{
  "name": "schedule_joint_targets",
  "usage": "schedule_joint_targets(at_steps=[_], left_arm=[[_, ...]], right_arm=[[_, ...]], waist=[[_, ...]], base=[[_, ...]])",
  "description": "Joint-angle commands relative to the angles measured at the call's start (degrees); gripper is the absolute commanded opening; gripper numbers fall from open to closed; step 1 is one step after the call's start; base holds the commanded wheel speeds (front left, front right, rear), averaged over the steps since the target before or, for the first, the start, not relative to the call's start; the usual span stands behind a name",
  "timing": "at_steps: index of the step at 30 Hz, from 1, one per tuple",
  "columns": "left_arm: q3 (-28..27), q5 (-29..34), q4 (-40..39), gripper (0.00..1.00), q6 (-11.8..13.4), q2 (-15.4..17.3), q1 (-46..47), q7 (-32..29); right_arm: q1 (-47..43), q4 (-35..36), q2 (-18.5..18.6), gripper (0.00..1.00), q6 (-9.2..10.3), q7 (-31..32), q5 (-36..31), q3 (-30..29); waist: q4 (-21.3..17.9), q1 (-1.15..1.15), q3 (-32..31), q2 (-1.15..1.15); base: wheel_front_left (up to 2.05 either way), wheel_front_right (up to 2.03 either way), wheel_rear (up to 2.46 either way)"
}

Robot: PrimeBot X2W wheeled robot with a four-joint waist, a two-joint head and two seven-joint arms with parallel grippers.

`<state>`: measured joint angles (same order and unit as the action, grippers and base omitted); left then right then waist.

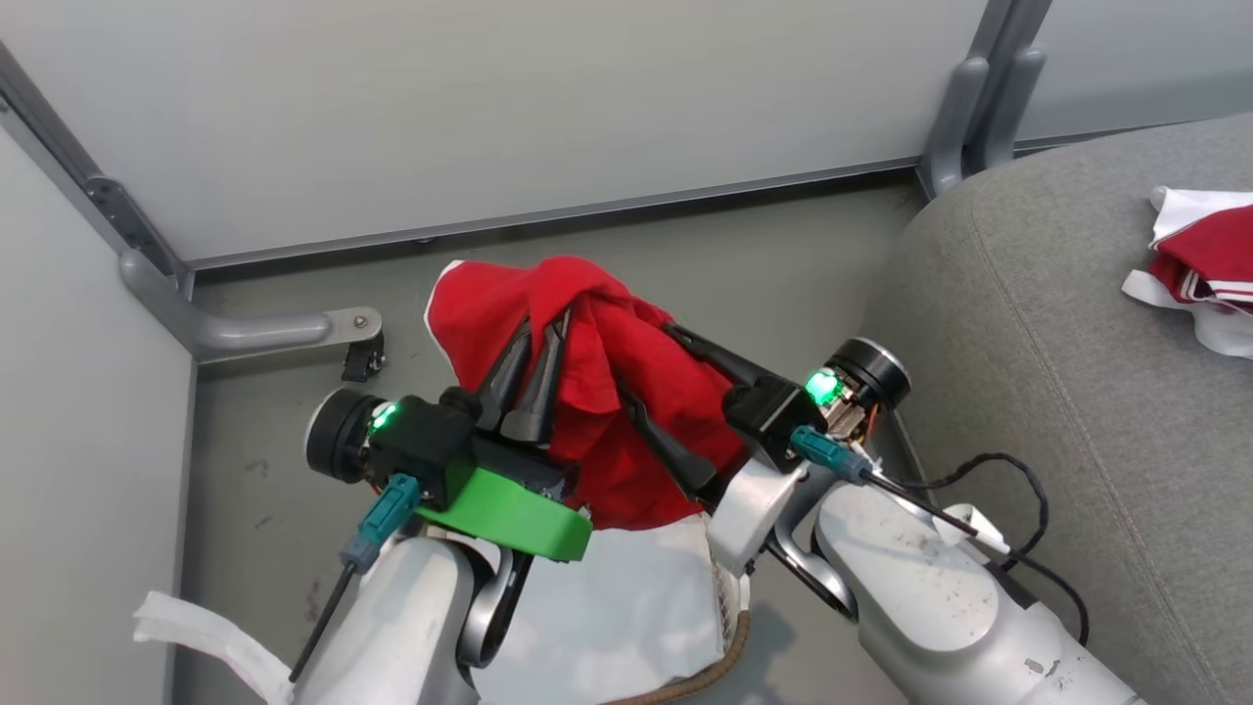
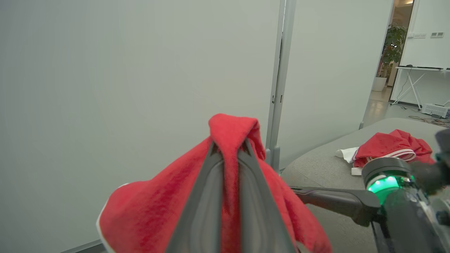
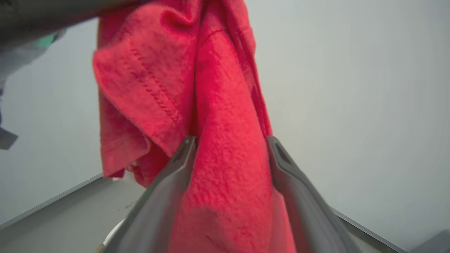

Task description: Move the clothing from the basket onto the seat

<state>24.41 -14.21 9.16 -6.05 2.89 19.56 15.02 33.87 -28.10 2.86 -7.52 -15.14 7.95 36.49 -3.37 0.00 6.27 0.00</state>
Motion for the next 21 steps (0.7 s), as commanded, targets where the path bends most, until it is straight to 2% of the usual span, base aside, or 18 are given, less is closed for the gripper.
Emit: schedule_joint_targets(at_steps=[1, 2, 3, 4, 5, 11, 12, 14, 21], left_arm=[[0.57, -0.65, -0.37, 0.0, 0.2, 0.08, 1.02, 0.23], [1.06, -0.87, -0.36, 0.0, 0.3, 0.09, 1.04, 0.23], [1.46, -1.06, -0.31, 0.0, 0.35, 0.08, 1.04, 0.23], [1.95, -1.25, -0.29, 0.0, 0.41, 0.09, 1.03, 0.23], [2.26, -1.39, -0.32, 0.0, 0.51, 0.08, 1.0, 0.23], [2.56, -1.37, 0.15, 0.0, 0.77, 0.07, 0.9, 0.23], [2.42, -1.1, 0.17, 0.4, 0.87, 0.07, 0.93, 0.23], [2.18, -0.97, 0.38, 1.0, 0.93, 0.07, 0.73, 0.23], [0.7, 0.02, 1.81, 1.0, 0.67, 0.08, -0.37, 0.22]], right_arm=[[0.91, -1.78, 0.12, 1.0, 0.07, -0.01, 1.04, 1.06], [1.13, -3.25, 0.11, 1.0, 0.07, -0.02, 1.96, 2.09], [1.09, -4.25, 0.15, 0.65, 0.06, -0.01, 3.15, 2.58], [1.11, -5.45, 0.2, 0.15, 0.07, -0.01, 3.96, 3.47], [1.17, -6.09, 0.16, 0.0, 0.07, -0.01, 4.87, 4.14], [-0.05, -7.13, 0.18, 0.0, 0.06, -0.01, 8.3, 4.98], [-0.38, -6.89, 0.17, 0.0, 0.07, -0.01, 8.49, 4.62], [-0.79, -6.15, 0.18, 0.0, 0.07, -0.01, 8.68, 3.84], [-3.53, -3.4, 0.18, 0.0, 0.06, -0.01, 8.59, 0.5]], waist=[[1.15, 0.0, 0.27, 0.0], [1.48, 0.0, 0.32, 0.0], [1.7, 0.0, 0.35, 0.0], [1.98, 0.0, 0.35, 0.0], [2.13, 0.0, 0.36, 0.0], [2.12, 0.0, 0.48, 0.0], [1.93, 0.0, 0.54, 0.0], [1.47, 0.0, 0.63, 0.0], [-2.03, 0.0, 0.7, 0.0]], base=[[0.0, 0.0, 0.0], [0.0, 0.0, 0.0], [0.0, 0.0, 0.0], [0.0, 0.0, 0.0], [0.0, 0.0, 0.0], [0.0, 0.0, 0.0], [0.0, 0.0, 0.0], [0.0, 0.0, 0.0], [0.0, 0.0, 0.0]])
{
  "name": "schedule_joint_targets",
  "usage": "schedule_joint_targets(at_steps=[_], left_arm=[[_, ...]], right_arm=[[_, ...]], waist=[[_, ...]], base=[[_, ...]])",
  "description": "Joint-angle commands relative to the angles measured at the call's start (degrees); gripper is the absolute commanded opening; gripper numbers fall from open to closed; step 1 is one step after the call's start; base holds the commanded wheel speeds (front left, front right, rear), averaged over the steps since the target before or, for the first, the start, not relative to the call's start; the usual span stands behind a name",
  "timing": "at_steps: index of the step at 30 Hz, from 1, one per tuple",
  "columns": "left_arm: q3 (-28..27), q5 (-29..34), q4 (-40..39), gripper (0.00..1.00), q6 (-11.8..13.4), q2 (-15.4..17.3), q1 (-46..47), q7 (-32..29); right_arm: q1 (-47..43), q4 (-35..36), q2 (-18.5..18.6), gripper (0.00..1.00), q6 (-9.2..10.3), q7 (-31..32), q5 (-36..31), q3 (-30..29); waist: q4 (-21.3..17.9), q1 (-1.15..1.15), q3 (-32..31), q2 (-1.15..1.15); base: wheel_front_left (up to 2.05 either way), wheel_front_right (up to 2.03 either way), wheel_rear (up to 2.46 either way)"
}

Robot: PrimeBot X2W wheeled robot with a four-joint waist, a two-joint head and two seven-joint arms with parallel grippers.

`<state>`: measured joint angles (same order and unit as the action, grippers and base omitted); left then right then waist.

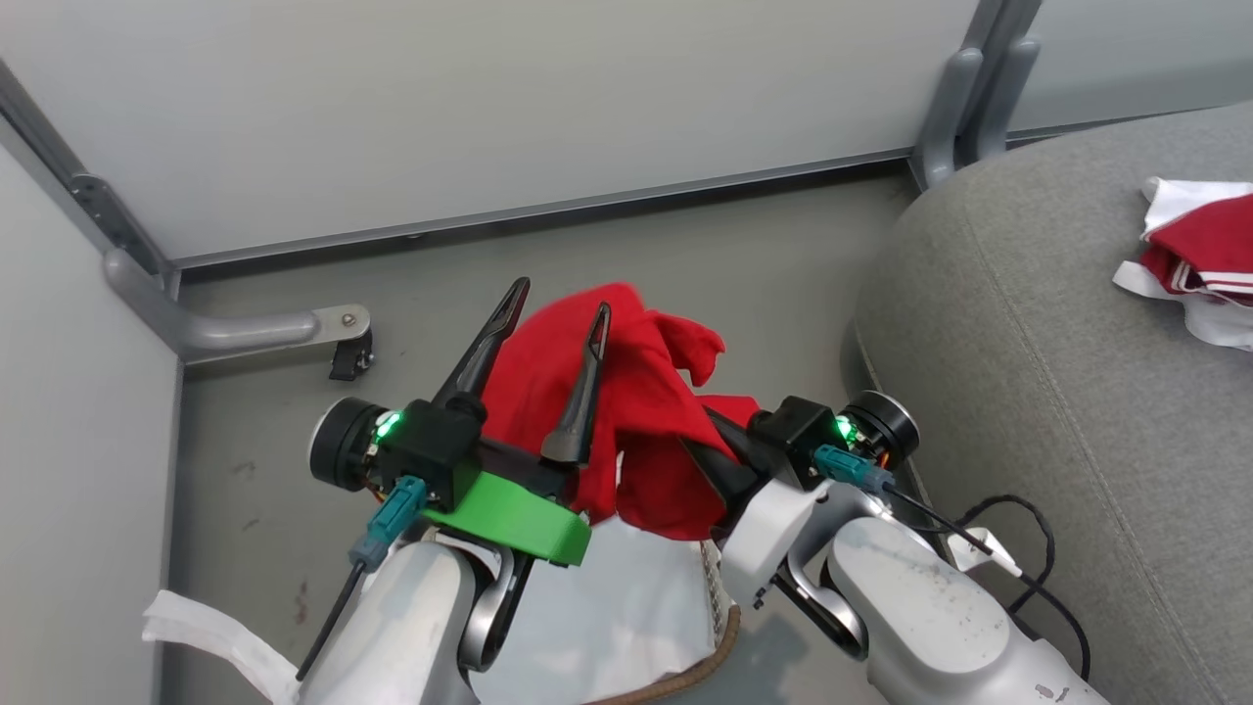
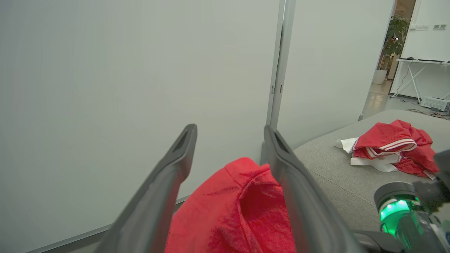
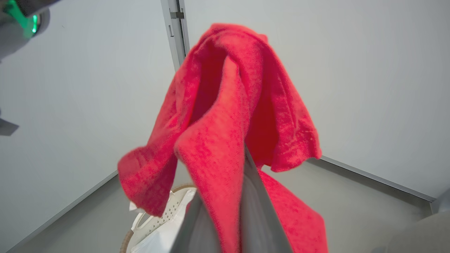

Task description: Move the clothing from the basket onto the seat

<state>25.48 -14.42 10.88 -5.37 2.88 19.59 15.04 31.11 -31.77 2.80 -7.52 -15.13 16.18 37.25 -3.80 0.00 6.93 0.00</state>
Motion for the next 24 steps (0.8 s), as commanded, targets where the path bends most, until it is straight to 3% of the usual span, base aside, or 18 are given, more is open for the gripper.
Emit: schedule_joint_targets(at_steps=[1, 16, 24], left_arm=[[-0.72, 0.48, 0.29, 1.0, -0.09, 0.1, -0.6, 0.21], [-4.81, 4.78, 1.96, 1.0, -1.71, 0.53, -3.11, 0.21], [-0.92, 4.83, 3.82, 1.0, -2.13, 0.46, 0.03, 0.21]], right_arm=[[-1.25, 0.7, 0.19, 0.0, 0.07, -0.02, 0.59, -0.51], [-8.86, 4.56, 0.16, 0.0, 0.06, -0.06, -0.38, -7.74], [-13.15, 7.4, 0.11, 0.0, 0.06, -0.07, -2.09, -18.29]], waist=[[-2.55, 0.0, 0.09, 0.0], [-24.75, 0.0, 2.03, 0.0], [-27.87, 0.0, 4.24, 0.0]], base=[[0.0, 0.0, 0.0], [0.0, 0.0, 0.0], [0.0, 0.0, 0.0]])
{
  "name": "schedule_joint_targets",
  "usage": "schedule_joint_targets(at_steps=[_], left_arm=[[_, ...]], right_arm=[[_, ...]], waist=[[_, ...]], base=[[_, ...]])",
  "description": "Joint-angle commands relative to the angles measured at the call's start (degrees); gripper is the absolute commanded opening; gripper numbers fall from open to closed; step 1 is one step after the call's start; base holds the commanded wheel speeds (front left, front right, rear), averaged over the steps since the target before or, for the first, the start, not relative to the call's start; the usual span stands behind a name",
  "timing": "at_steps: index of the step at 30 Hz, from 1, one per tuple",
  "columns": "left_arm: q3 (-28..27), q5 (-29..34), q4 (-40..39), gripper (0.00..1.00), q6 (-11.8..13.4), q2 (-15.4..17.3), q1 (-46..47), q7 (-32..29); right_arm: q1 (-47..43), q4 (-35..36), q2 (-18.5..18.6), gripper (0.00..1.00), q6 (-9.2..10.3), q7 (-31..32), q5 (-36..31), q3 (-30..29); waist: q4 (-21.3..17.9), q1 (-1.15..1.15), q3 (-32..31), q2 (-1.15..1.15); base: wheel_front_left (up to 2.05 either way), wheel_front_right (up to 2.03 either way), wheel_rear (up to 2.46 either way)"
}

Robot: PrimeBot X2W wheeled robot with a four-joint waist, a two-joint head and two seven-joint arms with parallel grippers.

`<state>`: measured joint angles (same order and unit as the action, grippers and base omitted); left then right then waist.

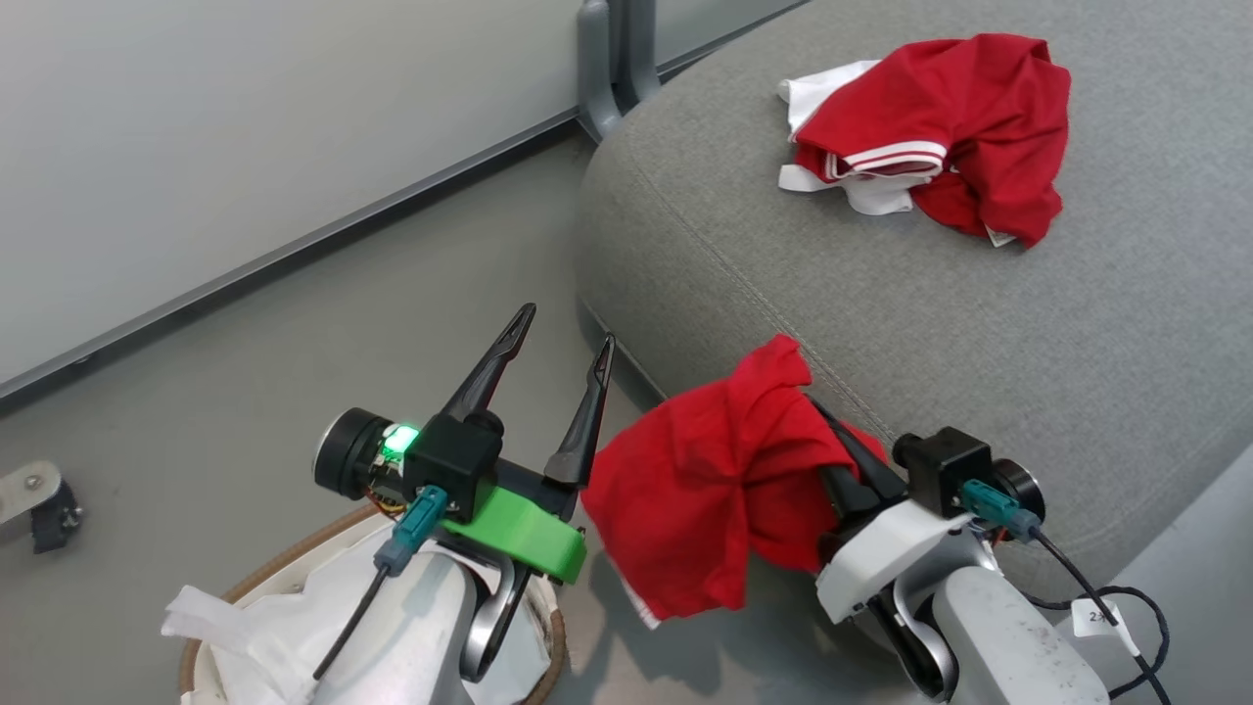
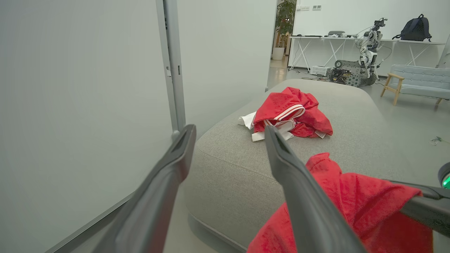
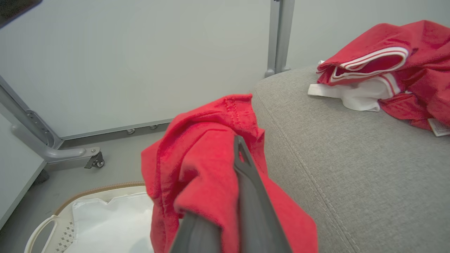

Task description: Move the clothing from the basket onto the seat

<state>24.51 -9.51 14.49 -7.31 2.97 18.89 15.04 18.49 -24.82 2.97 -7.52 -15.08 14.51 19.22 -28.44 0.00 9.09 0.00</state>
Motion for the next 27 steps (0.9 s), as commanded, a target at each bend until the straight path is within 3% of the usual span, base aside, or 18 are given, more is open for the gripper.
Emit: schedule_joint_targets(at_steps=[1, 11, 19, 24, 27], left_arm=[[0.83, -0.29, 0.45, 1.0, -0.2, 0.35, 1.0, 0.22], [5.63, -2.9, 1.07, 1.0, -0.21, 2.7, 2.78, 0.21], [5.15, -2.46, -0.52, 1.0, -0.22, 5.37, 3.44, 0.21], [3.22, -1.52, -1.75, 1.0, -0.22, 6.94, 2.97, 0.21], [3.07, -0.85, -2.66, 1.0, -0.22, 7.64, 3.18, 0.21]], right_arm=[[-0.89, 0.9, -0.08, 0.0, 0.06, -0.12, -0.67, -1.38], [4.2, 5.83, 0.58, 0.0, 0.06, -0.12, -7.9, -10.57], [20.12, 7.88, 10.48, 0.0, 0.07, -0.12, -13.15, -15.8], [31.6, 5.59, 16.49, 0.0, 0.07, -0.11, -16.2, -18.58], [37.44, 1.84, 18.77, 0.0, 0.07, -0.1, -17.5, -23.41]], waist=[[-3.34, 0.0, 2.29, 0.0], [-3.62, 0.0, 5.3, 0.0], [-3.51, 0.0, 9.74, 0.0], [-3.36, 0.0, 12.67, 0.0], [-2.53, 0.0, 14.86, 0.0]], base=[[0.0, 0.0, 0.0], [0.1, 0.1, 0.1], [0.0, 0.0, 0.0], [0.0, 0.0, 0.0], [0.0, 0.0, 0.0]])
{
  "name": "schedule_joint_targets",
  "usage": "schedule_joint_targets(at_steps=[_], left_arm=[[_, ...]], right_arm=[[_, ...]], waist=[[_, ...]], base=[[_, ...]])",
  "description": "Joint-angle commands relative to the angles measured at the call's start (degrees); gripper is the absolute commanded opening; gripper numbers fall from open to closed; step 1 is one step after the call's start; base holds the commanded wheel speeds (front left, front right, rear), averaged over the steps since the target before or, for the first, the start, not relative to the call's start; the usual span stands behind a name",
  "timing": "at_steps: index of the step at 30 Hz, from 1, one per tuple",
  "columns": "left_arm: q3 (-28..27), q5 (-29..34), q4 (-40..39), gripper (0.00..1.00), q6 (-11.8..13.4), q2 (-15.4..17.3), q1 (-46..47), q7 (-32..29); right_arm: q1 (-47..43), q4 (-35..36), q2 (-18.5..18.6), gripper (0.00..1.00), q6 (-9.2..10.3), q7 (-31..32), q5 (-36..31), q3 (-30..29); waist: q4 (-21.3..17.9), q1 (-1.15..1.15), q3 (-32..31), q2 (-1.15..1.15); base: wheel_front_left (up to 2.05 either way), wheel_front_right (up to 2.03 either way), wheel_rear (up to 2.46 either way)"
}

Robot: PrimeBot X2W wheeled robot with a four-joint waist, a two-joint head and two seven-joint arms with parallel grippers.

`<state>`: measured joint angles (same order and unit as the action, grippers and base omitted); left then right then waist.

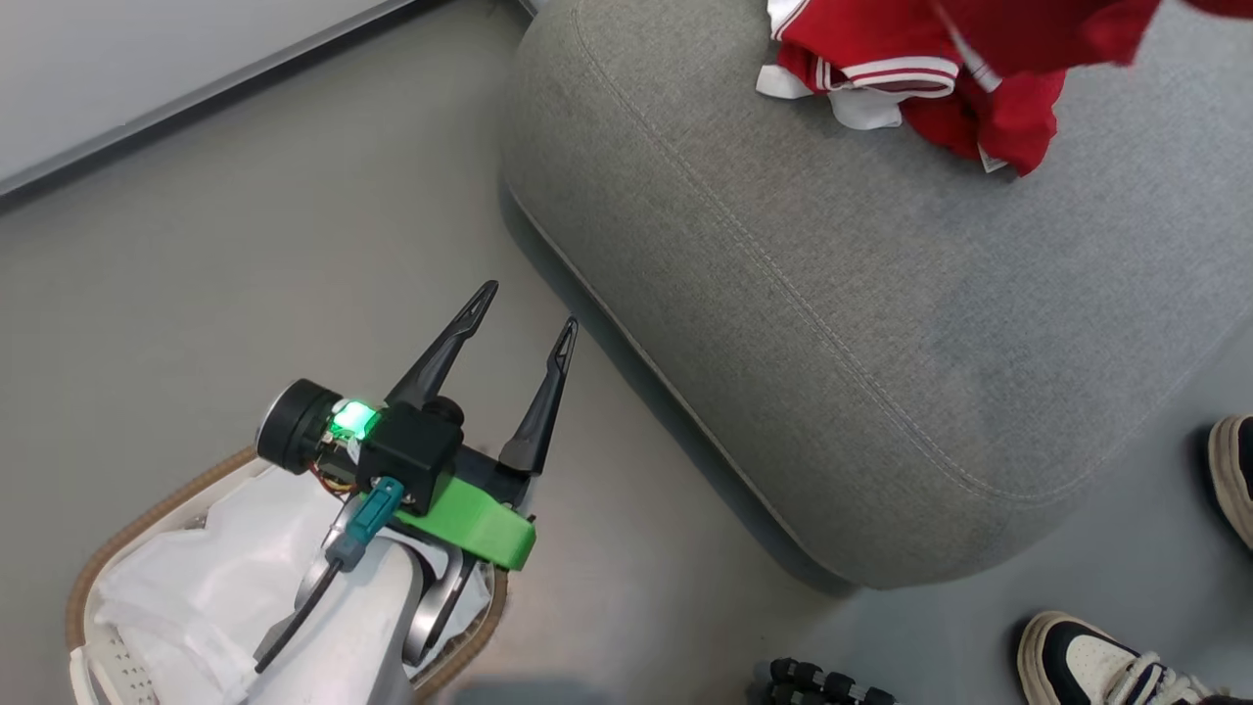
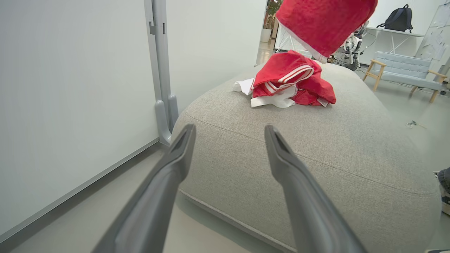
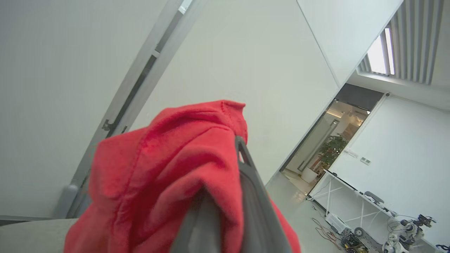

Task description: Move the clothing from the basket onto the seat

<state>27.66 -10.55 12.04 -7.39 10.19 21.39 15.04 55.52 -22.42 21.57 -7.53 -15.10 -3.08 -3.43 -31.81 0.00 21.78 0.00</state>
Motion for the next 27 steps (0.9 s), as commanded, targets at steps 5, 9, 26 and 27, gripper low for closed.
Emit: schedule_joint_targets(at_steps=[5, 9, 26, 27], left_arm=[[0.94, 0.64, -1.39, 1.0, -0.15, 1.83, 2.29, 0.21], [1.96, 0.61, -2.17, 1.0, -0.15, 2.67, 4.17, 0.22], [2.6, -0.29, -1.95, 1.0, -0.15, 3.95, 8.41, 0.22], [2.45, -0.41, -1.76, 1.0, -0.15, 3.89, 8.23, 0.21]], right_arm=[[5.97, -7.71, 2.5, 0.0, 0.08, -0.05, -3.22, -9.06], [7.27, -13.13, 1.8, 0.0, 0.07, -0.02, -5.49, -15.24], [-2.76, -23.07, -8.22, 0.43, 0.08, -0.04, -10.54, -26.82], [-3.55, -23.27, -8.42, 0.73, 0.08, -0.04, -10.75, -27.26]], waist=[[3.61, 0.0, 6.16, 0.0], [6.03, 0.0, 9.34, 0.0], [12.13, 0.0, 15.89, 0.0], [12.15, 0.0, 15.63, 0.0]], base=[[0.0, 0.0, 0.0], [0.0, 0.0, 0.0], [0.0, 0.0, 0.0], [0.0, 0.0, 0.0]])
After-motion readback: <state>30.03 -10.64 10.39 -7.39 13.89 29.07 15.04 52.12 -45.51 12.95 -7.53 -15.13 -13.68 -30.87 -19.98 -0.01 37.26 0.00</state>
